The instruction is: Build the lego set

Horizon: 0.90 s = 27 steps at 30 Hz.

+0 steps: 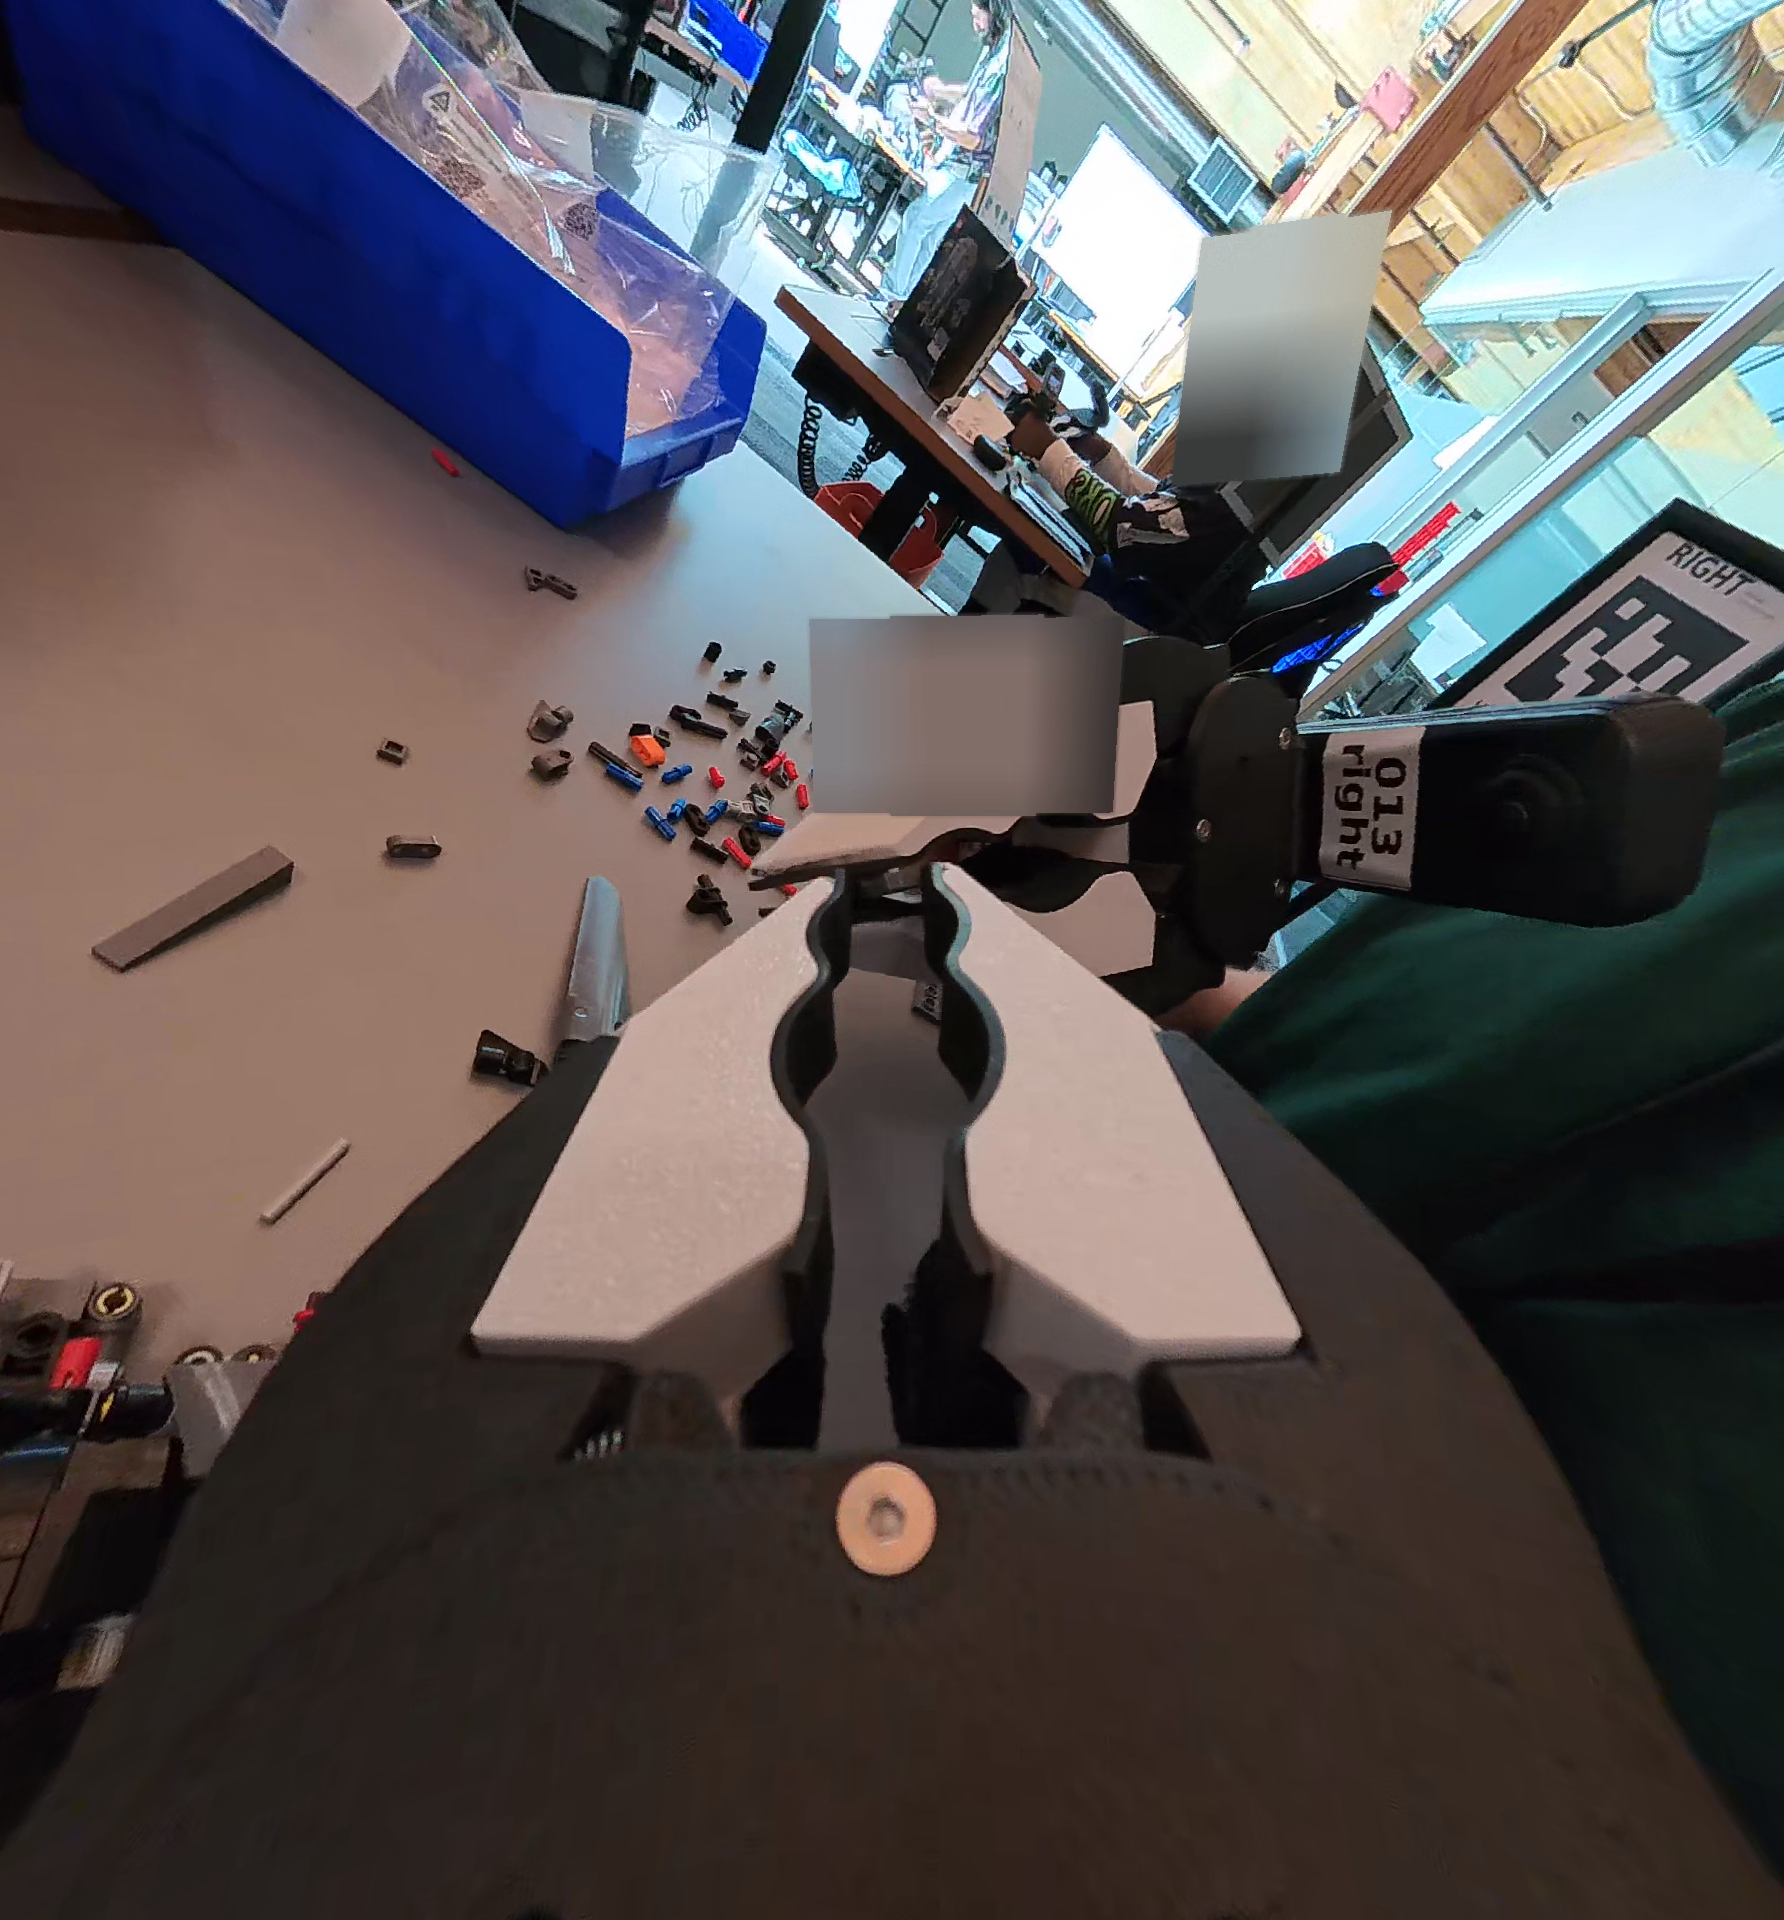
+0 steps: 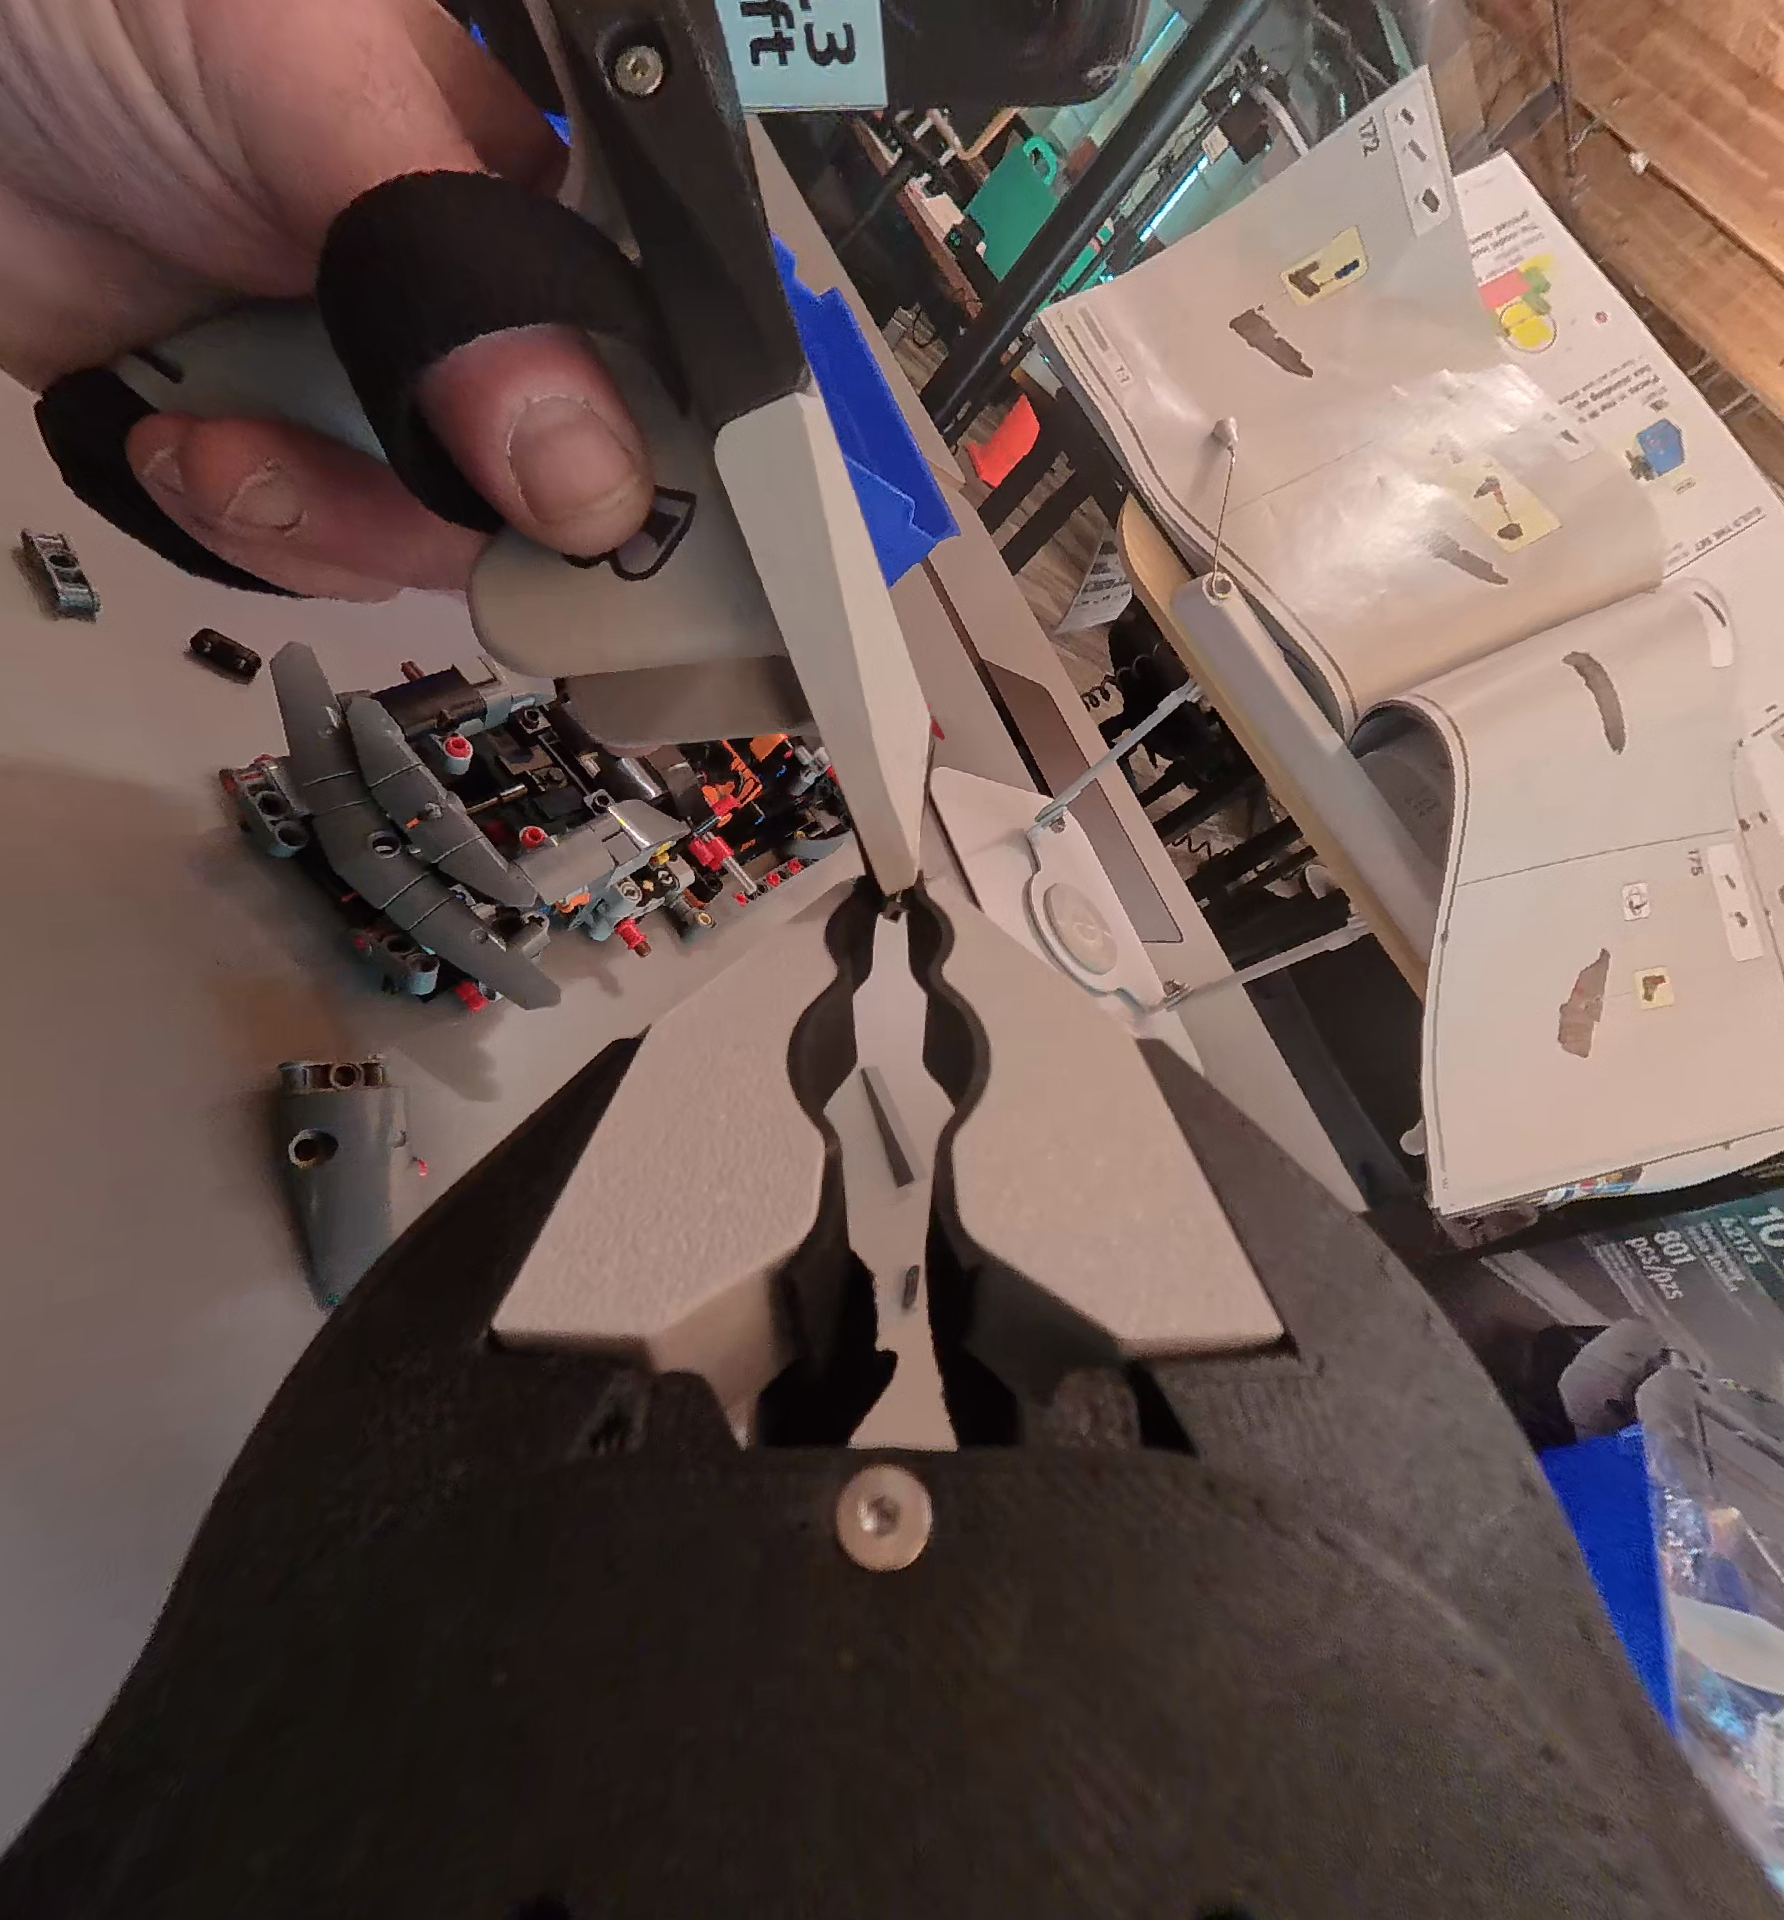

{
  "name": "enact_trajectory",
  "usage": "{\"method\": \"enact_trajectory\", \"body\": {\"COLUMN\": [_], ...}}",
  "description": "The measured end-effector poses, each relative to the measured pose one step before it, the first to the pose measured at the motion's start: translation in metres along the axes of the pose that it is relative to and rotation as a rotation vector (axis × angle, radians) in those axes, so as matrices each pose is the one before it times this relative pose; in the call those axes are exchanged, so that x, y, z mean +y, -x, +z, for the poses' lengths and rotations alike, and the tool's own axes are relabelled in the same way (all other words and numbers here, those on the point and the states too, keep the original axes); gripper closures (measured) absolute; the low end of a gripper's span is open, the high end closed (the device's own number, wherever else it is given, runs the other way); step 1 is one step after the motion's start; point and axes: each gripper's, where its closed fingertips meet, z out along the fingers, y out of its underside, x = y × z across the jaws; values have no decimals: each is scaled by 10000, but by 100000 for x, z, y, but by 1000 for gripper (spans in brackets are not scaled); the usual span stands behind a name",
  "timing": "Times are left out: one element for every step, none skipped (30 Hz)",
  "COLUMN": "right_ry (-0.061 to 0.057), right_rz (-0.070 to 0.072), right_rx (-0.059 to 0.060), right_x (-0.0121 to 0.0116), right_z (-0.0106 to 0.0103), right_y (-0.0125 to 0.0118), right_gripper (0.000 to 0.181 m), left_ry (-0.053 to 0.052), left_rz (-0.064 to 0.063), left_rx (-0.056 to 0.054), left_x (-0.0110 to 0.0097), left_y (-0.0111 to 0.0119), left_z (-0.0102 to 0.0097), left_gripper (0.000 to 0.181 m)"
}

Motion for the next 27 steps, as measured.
{"method": "enact_trajectory", "body": {"right_ry": [1, -7, 12, 27, 11, 11, 10, 12, 35, 45, 18, 32, 63, 59, 52, 65, 55, 36, 65, 112, 113, 82, 82, 94, 118, 118, 115], "right_rz": [135, 107, 60, 36, 53, 95, 79, -3, -26, 21, 30, -12, -33, -9, -11, -28, -5, 17, -3, -6, 22, 52, 64, 55, 59, 60, 60], "right_rx": [-17, -15, 18, 12, -18, -59, -23, 27, 17, -3, 7, 6, -9, -10, 16, 11, -13, -6, 13, -1, 0, 19, 16, 23, 26, 53, 53], "right_x": [77, 71, 85, 96, 69, 78, 82, 90, 117, 142, 127, 146, 199, 203, 163, 187, 181, 169, 227, 309, 336, 341, 344, 371, 382, 412, 406], "right_z": [-46, -59, -58, -52, -83, -67, -66, -71, -59, -38, -63, -76, -62, -65, -71, -80, -101, -112, -126, -99, -96, -116, -157, -160, -176, -182, -177], "right_y": [47, 23, 2, 15, 40, 76, 57, 42, 68, 72, 53, 60, 72, 83, 71, 108, 128, 110, 96, 132, 118, 91, 89, 91, 85, 49, 32], "right_gripper": [177, 177, 177, 177, 177, 177, 177, 177, 177, 177, 177, 177, 177, 177, 177, 177, 177, 177, 177, 177, 177, 177, 177, 177, 177, 177, 177], "left_ry": [8, -12, -12, -3, 20, 31, 20, 27, 65, 60, 51, 77, 92, 90, 117, 162, 153, 130, 131, 154, 138, 122, 147, 162, 172, 158, 161], "left_rz": [-22, -32, -33, -5, 1, -59, -72, -37, -26, -19, -47, -80, -76, -31, 14, 45, 33, -33, -58, -56, -20, -26, -43, -11, 23, 75, 58], "left_rx": [35, 30, 4, 11, 27, 44, 53, 36, 4, 10, 42, 70, 44, -2, -9, -24, -13, 48, 63, 23, -1, 16, 47, 23, -17, -54, -37], "left_x": [60, 34, 35, 46, 89, 92, 68, 85, 130, 121, 90, 136, 144, 141, 152, 196, 195, 166, 185, 220, 202, 181, 178, 182, 177, 144, 154], "left_y": [1, -4, 9, -9, -28, -12, -22, -19, 19, -6, -31, -38, 10, 38, -7, 9, 9, -32, -16, 59, 80, 41, 6, 27, 76, 84, 61], "left_z": [64, 86, 95, 81, 75, 75, 80, 79, 81, 107, 107, 132, 140, 146, 139, 141, 159, 171, 220, 258, 292, 309, 329, 354, 374, 396, 423], "left_gripper": [171, 171, 170, 170, 170, 170, 170, 170, 170, 169, 168, 166, 165, 165, 164, 163, 163, 162, 161, 160, 160, 159, 158, 157, 156, 157, 156]}}
